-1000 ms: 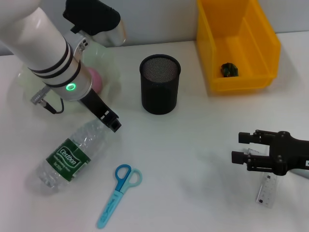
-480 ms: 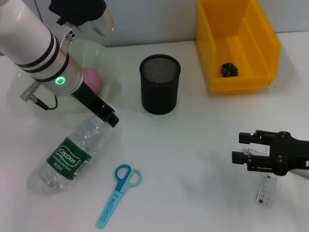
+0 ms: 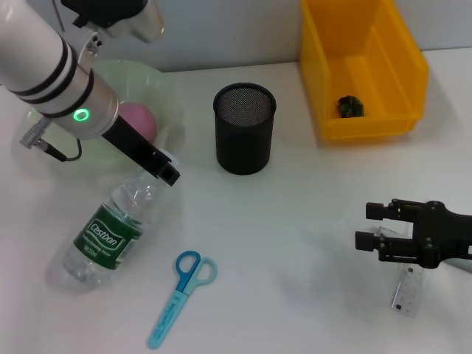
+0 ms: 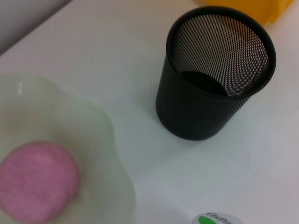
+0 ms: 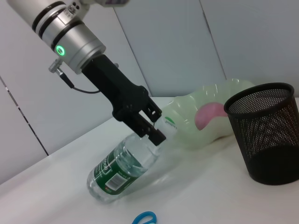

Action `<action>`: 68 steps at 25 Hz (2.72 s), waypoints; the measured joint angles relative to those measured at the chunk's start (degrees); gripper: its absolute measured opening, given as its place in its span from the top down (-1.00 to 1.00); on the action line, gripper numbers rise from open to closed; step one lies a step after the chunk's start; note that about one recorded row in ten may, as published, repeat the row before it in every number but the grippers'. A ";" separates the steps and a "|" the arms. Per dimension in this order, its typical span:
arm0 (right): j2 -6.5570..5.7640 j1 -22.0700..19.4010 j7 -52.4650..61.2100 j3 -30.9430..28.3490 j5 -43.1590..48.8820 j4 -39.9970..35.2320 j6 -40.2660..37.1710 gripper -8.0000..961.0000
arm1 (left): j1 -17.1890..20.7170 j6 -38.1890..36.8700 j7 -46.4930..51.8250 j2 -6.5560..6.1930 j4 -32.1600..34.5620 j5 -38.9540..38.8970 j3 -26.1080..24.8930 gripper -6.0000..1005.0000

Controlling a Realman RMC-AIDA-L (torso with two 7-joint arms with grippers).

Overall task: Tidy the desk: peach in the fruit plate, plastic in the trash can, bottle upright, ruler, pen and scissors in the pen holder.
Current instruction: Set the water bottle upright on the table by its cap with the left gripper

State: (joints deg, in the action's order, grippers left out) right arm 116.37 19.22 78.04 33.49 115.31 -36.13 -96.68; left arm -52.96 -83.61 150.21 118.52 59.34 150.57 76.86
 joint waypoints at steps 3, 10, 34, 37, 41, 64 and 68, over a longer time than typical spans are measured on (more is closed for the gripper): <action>-0.01 -0.07 0.00 0.00 0.00 0.00 0.00 -0.55 | 0.61 -0.54 -0.01 -0.08 1.74 -0.02 -0.63 0.09; -0.01 -0.08 0.00 0.00 0.00 0.00 0.00 -0.55 | 1.36 -1.36 -1.05 -0.12 2.65 -0.13 -3.78 0.10; 0.00 0.20 0.02 0.00 0.09 0.00 0.58 -0.55 | 5.79 -1.55 -8.65 -0.23 3.42 -6.75 -14.48 0.10; 0.00 0.11 0.05 0.00 0.09 0.00 0.60 -0.55 | 5.95 -1.59 -8.98 -0.21 3.47 -6.81 -15.17 0.10; 0.00 -0.02 0.05 0.00 0.09 0.00 0.62 -0.55 | 6.67 -1.59 -9.80 -0.21 4.21 -7.43 -15.86 0.09; -0.19 -0.25 0.35 0.00 0.09 0.00 0.61 -0.55 | 9.17 -2.04 -12.24 -0.50 6.83 -10.46 -20.17 0.10; -0.23 -0.25 0.35 0.00 0.09 0.00 0.65 -0.55 | 10.15 -2.07 -12.61 -0.60 7.85 -11.68 -20.26 0.10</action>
State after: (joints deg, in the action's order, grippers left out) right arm 116.14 18.98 78.40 33.49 115.40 -36.12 -96.03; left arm -42.81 -85.68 137.60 117.92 67.19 138.89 56.60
